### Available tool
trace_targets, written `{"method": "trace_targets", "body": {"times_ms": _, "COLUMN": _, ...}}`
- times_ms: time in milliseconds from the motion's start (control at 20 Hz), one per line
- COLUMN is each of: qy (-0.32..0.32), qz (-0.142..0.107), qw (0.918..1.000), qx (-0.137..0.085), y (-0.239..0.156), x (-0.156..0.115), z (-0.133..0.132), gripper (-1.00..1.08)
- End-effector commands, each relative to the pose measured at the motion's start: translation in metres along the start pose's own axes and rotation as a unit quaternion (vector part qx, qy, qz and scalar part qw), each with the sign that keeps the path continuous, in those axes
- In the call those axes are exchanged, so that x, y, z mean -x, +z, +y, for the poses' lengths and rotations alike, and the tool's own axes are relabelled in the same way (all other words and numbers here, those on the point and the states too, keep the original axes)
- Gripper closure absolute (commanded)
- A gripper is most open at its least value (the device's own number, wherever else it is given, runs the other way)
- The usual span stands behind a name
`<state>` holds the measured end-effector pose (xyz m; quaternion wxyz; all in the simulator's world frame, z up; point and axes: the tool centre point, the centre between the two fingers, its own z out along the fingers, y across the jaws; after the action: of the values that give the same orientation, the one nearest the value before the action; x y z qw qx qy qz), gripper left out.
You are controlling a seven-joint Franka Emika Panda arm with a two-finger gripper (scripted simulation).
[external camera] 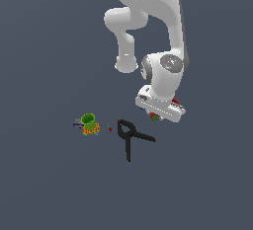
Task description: Pick up a designated object from a clutter of objects.
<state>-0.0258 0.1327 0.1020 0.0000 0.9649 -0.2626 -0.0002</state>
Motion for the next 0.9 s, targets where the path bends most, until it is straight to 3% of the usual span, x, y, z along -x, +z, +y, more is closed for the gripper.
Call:
{"method": "trace_targets", "body": {"times_ms": 0, "qy": 0.000, "qz": 0.000, "qw": 1.0000, "qx": 0.000, "y": -0.023, "x": -0.004, "z": 0.010, "gripper": 1.08}}
{"method": "trace_targets", "body": {"times_ms": 850, "qy": 0.000, "qz": -0.001, "qw": 1.0000, "qx": -0.001, "y": -0.192, "x": -0.034, "z": 0.079, "gripper": 1.08}}
